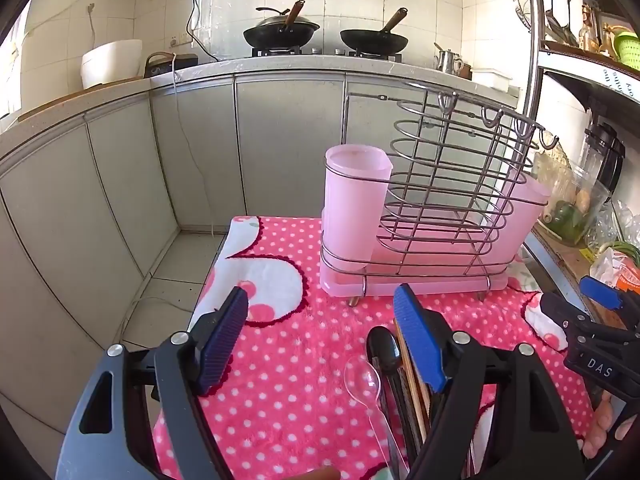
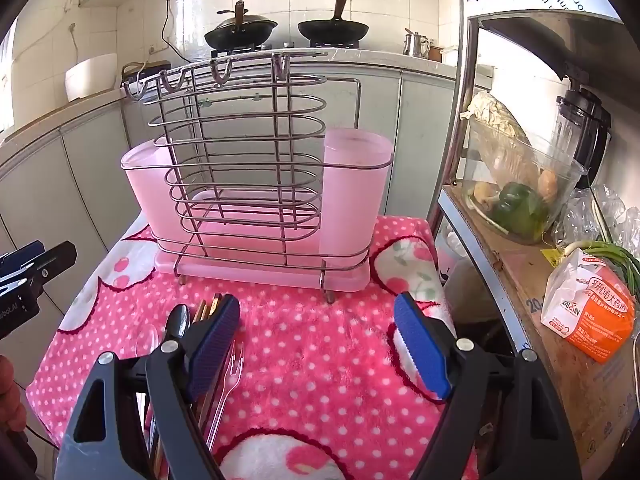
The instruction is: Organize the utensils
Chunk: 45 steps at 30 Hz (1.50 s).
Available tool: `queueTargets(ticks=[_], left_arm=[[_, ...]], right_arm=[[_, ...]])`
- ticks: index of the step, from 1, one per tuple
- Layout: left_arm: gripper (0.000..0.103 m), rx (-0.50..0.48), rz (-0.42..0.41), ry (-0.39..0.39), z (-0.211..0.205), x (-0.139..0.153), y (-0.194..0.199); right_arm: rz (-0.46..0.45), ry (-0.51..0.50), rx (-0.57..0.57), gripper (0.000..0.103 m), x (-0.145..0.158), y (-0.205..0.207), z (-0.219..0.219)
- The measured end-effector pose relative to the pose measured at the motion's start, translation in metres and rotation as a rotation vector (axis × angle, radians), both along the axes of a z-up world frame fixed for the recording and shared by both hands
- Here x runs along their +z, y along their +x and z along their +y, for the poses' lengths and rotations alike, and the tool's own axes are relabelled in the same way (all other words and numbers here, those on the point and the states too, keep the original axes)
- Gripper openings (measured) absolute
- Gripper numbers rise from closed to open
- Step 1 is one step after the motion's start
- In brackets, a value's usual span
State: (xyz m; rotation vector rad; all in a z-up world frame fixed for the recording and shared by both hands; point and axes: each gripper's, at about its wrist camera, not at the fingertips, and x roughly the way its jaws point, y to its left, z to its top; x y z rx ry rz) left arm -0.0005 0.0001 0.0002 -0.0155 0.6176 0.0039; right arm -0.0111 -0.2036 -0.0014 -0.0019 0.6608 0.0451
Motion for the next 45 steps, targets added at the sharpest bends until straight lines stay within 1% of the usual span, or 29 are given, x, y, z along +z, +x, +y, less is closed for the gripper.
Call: queueTargets(ticks=[6, 8, 15, 22, 37, 45], left_arm=[[0.076, -0.001, 0.0, -0.003, 0.0, 0.0, 0.0], [0.076, -0.002, 0.0, -0.003, -0.002, 0.007, -0.002], [0.076, -0.002, -0.001, -0.004, -0.001, 0.007, -0.002], [0.076, -0.001, -0.005, -0.009, 0.0, 0.016, -0.006], [0.076, -0.001, -0.005, -0.01, 0.004, 0.014, -0.006], [0.076, 0.002, 0.005, -0.009, 0.005, 0.006, -0.002]], right_arm=[[-0.001, -0.001, 0.001, 0.079, 0.001, -0.001, 0.0], [-0.001, -0.001, 0.001, 0.079, 0.002, -0.001, 0.0], [-0.003, -0.002, 0.001, 0.079, 0.001, -0.002, 0.001], [-0.005, -0.003, 0.001, 0.079, 0.004, -0.002, 0.001], [-0.007, -0.005, 0.001, 0.079, 0.002, -0.002, 0.001], [-0.002, -0.002, 0.002, 0.079, 0.004, -0.002, 0.002]])
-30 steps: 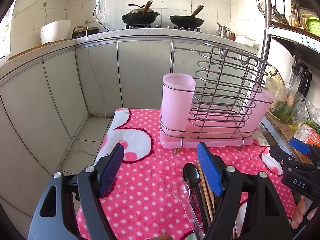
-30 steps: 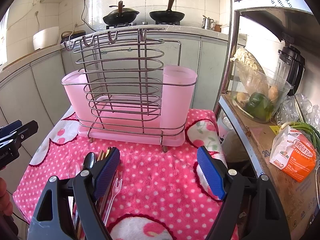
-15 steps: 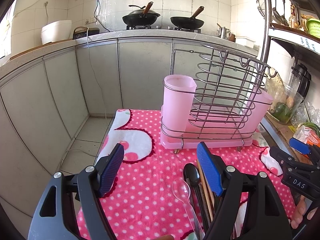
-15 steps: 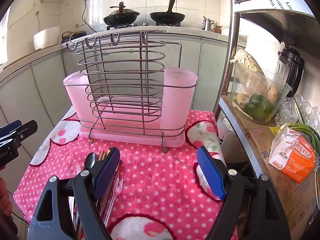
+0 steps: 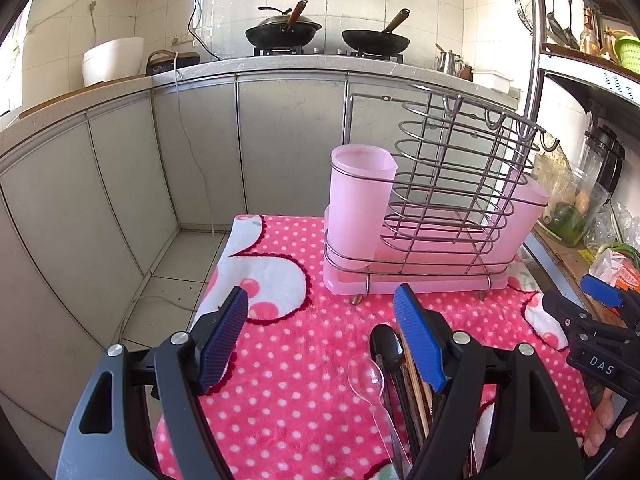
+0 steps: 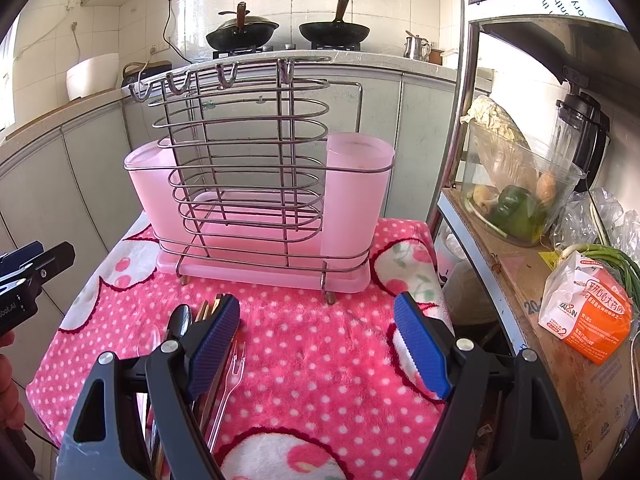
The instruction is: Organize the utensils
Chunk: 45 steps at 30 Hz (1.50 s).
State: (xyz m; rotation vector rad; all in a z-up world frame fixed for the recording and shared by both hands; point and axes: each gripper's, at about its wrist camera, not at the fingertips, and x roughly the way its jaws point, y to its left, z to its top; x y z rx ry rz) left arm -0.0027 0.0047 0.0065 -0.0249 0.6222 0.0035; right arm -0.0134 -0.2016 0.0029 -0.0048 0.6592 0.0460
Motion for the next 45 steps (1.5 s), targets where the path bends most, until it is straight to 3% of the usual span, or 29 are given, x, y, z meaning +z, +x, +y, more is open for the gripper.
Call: queueTargets(ticks=[24, 34, 41, 45], left_arm=[[0.076, 0.003, 0.002, 0.0, 0.001, -0.006, 0.002], [0.076, -0.003, 0.041, -0.038, 0.017, -0.012, 0.006], [0.057, -0.052, 0.144, -0.094, 0.029, -0.023, 0.014], [0.046, -0.1, 0.282, -0.182, 0.033, -0.041, 0.02]], right_arm=[[-0.001, 0.001, 0.005, 0.079, -0.004, 0.003, -0.001], [0.036, 0.019, 0.015, 0.076, -0.01, 0.005, -0.001], [0.118, 0.085, 0.032, 0.066, -0.021, 0.014, -0.009], [0.167, 0.123, 0.05, 0.059, -0.028, 0.017, -0.013]])
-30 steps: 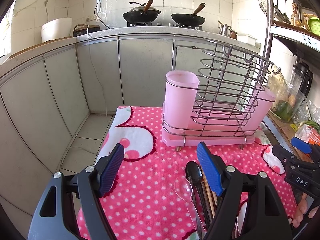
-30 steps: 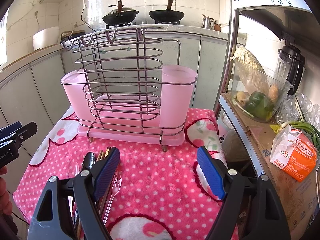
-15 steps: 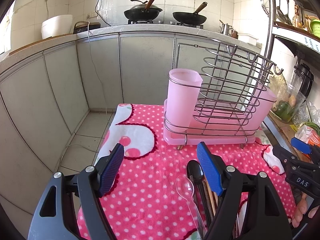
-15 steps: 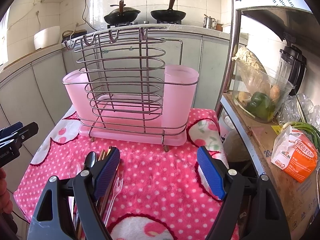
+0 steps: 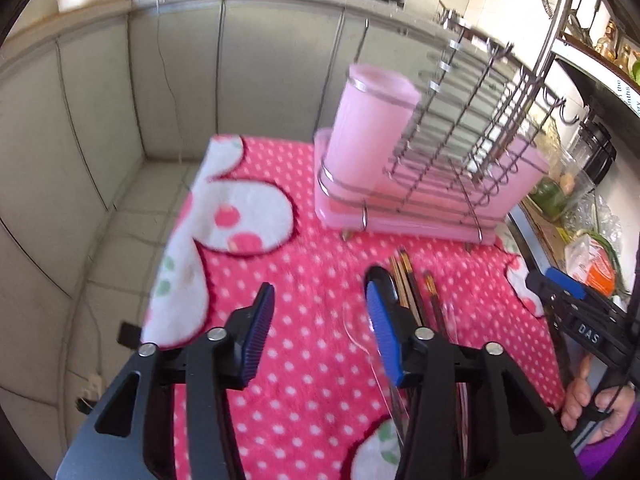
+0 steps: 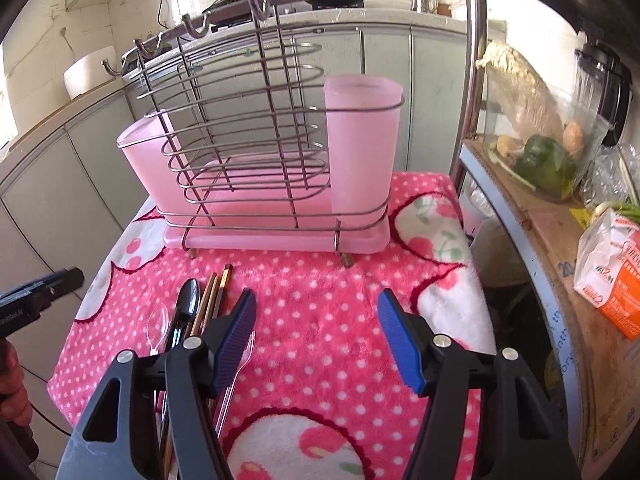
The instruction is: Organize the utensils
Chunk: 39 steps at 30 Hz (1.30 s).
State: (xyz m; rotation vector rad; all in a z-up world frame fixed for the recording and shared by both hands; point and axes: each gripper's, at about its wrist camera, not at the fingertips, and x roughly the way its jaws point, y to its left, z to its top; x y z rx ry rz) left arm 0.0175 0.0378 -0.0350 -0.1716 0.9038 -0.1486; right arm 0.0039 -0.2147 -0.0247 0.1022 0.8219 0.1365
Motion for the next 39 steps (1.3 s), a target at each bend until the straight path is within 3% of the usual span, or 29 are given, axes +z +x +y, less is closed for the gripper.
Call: queueTargets(ticks=[7, 15, 22, 24, 26, 29, 33, 39], left_arm=[[0.042, -0.043, 0.189, -0.087, -0.007, -0.037, 0.014], [0.042, -0.073, 0.225, -0.071, -0.019, -0.054, 0.03], [0.042, -0.092, 0.276, -0.099, -0.023, -0.072, 0.044], [0.033, -0.1, 0.273, -0.103, -0.024, -0.073, 0.046], [0.016, -0.104, 0.281, -0.112, -0.024, -0.075, 0.049], [0.005, -0.1, 0.286, -0.123, -0.02, -0.077, 0.051], [0.001, -0.102, 0.265, -0.169, -0.013, -0.068, 0.048], [0.001, -0.097, 0.232, -0.164, 0.0, -0.051, 0.039]], right_arm=[[0.104, 0.11, 0.046, 0.045, -0.018, 0.007, -0.005], [0.205, 0.22, 0.108, 0.03, -0.038, 0.018, 0.0], [0.247, 0.276, 0.131, 0.026, -0.051, 0.028, -0.002], [0.263, 0.292, 0.137, 0.026, -0.056, 0.033, -0.002], [0.281, 0.314, 0.148, 0.026, -0.06, 0.037, -0.001], [0.298, 0.333, 0.174, 0.026, -0.063, 0.044, 0.005], [0.316, 0.337, 0.206, 0.027, -0.069, 0.053, 0.015], [0.347, 0.377, 0.248, 0.024, -0.081, 0.064, 0.027]])
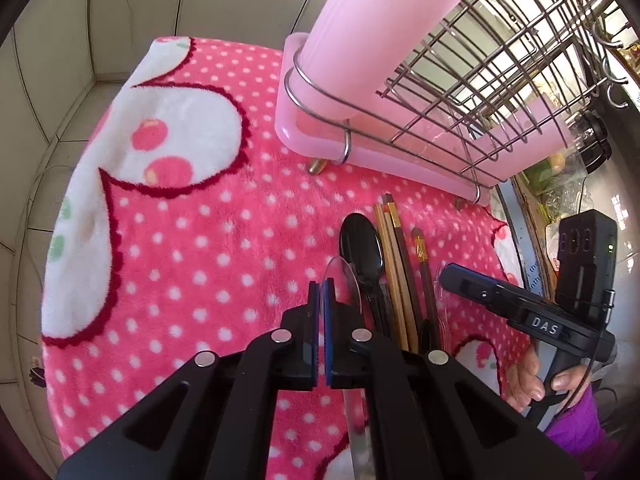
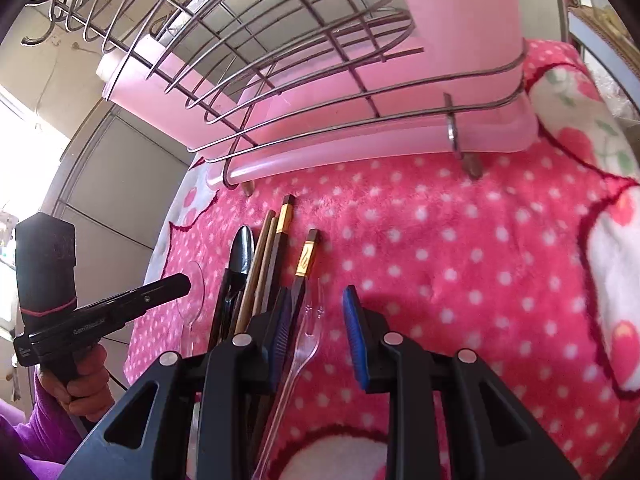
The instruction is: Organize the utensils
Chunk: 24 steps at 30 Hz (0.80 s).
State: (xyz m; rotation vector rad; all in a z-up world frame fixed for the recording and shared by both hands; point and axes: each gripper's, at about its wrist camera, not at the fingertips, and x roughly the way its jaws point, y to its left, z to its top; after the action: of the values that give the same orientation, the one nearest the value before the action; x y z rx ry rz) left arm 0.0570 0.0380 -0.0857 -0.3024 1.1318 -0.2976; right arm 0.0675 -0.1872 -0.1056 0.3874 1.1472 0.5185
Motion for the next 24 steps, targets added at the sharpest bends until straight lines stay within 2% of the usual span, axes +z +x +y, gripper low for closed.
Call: queueTargets(ticks=[1, 2, 3, 8, 9, 12, 18, 24], left_arm=[[0.001, 0.001, -0.01, 0.005, 0.001, 0.003, -0.001], [0.001, 0.002, -0.019, 0.006, 0.009, 0.009, -0.005], [0.001, 0.004, -0.025, 0.006, 0.012, 0.012, -0.007], [0.001, 0.02, -0.069, 0.01, 0.019, 0.027, -0.013], [0.001, 0.024, -0.076, 0.01, 0.018, 0.029, -0.013], [0.001, 0.034, -0.105, 0.009, 0.02, 0.038, -0.018], [0.001, 0.053, -0.207, 0.025, 0.01, 0.06, -0.027], [0.001, 0.083, -0.335, 0.06, 0.011, 0.093, -0.04]], right_arm=[[0.005, 0.004, 0.004, 0.022, -0.001, 0.0, 0.001], [0.013, 0.007, 0.007, 0.012, -0.002, 0.0, 0.002], [0.015, 0.007, 0.005, 0.01, -0.003, 0.0, 0.003], [-0.033, 0.012, -0.005, 0.009, 0.009, -0.011, 0.0], [-0.046, 0.011, -0.01, 0.004, 0.014, -0.015, -0.004], [-0.091, -0.001, -0.024, 0.003, 0.026, -0.024, -0.01], [-0.227, -0.056, -0.056, 0.003, 0.06, -0.046, -0.017], [-0.405, -0.145, -0.101, 0.003, 0.11, -0.068, -0.027]])
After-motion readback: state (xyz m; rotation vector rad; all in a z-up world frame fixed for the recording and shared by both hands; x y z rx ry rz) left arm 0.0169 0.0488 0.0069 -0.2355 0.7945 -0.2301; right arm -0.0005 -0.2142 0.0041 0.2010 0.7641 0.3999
